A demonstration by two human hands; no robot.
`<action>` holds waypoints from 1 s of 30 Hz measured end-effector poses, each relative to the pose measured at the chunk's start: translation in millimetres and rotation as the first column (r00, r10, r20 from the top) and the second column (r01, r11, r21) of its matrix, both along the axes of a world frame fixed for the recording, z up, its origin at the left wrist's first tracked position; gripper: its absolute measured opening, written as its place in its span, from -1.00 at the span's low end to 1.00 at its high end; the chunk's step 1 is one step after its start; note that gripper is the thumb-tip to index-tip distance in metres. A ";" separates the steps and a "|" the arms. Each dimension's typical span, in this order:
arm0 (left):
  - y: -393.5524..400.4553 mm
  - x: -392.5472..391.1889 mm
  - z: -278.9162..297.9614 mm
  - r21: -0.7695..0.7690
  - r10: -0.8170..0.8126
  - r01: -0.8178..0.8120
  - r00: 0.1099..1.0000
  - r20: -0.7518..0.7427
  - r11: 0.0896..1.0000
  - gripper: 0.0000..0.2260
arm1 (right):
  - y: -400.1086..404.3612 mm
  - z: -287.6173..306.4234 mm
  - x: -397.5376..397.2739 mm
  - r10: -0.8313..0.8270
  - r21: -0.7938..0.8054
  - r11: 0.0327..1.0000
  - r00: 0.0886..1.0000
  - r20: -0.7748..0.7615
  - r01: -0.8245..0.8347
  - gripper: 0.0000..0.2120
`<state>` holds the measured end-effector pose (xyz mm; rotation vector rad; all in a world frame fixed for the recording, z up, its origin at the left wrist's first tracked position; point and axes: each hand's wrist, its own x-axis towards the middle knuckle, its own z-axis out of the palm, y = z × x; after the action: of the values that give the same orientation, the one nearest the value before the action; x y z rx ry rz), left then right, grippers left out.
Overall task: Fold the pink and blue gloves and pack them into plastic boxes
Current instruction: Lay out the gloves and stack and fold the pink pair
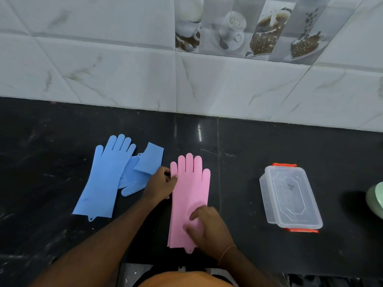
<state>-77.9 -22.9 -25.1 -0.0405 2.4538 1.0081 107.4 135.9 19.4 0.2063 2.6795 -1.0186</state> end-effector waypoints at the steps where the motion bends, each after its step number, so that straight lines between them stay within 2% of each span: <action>1: -1.7 2.1 -0.3 0.025 0.017 -0.017 1.000 -0.002 1.000 -0.79 | 4.5 -2.8 -7.3 -0.140 -0.026 0.990 0.990 -0.024 0.139 -0.84; 3: -5.1 5.6 -2.7 0.093 0.051 -0.051 0.999 -0.003 0.994 -0.80 | 15.8 -8.7 -25.2 -0.386 -0.057 0.922 0.922 -0.034 0.384 -0.86; 4: -6.6 6.8 -4.4 0.121 0.065 -0.063 0.998 -0.011 0.991 -0.80 | 22.9 -9.9 -35.0 -0.480 -0.082 0.874 0.877 0.012 0.480 -0.85; 6: -8.3 8.4 -7.5 0.148 0.085 -0.080 0.996 -0.027 0.986 -0.78 | 34.6 -13.8 -51.7 -0.568 -0.108 0.805 0.811 0.139 0.583 -0.84; 10: -5.8 7.7 -9.6 0.132 0.111 -0.102 0.992 -0.067 0.986 -0.82 | 42.7 -28.4 -64.2 -0.535 -0.072 0.827 0.821 0.201 0.557 -0.84; 19: -3.1 6.2 -10.9 0.076 0.098 -0.089 0.986 -0.134 0.993 -0.80 | 40.7 -33.9 -63.4 -0.526 -0.050 0.833 0.818 0.232 0.550 -0.88; 30: -1.4 9.4 -7.2 0.021 0.076 -0.073 0.983 -0.166 0.997 -0.87 | 43.7 -33.6 -67.0 -0.448 0.048 0.891 0.856 0.258 0.452 -0.85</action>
<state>-68.4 -24.3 -32.2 -0.0448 2.6125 1.1025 40.4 179.6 -14.1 0.9373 2.4255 -1.0425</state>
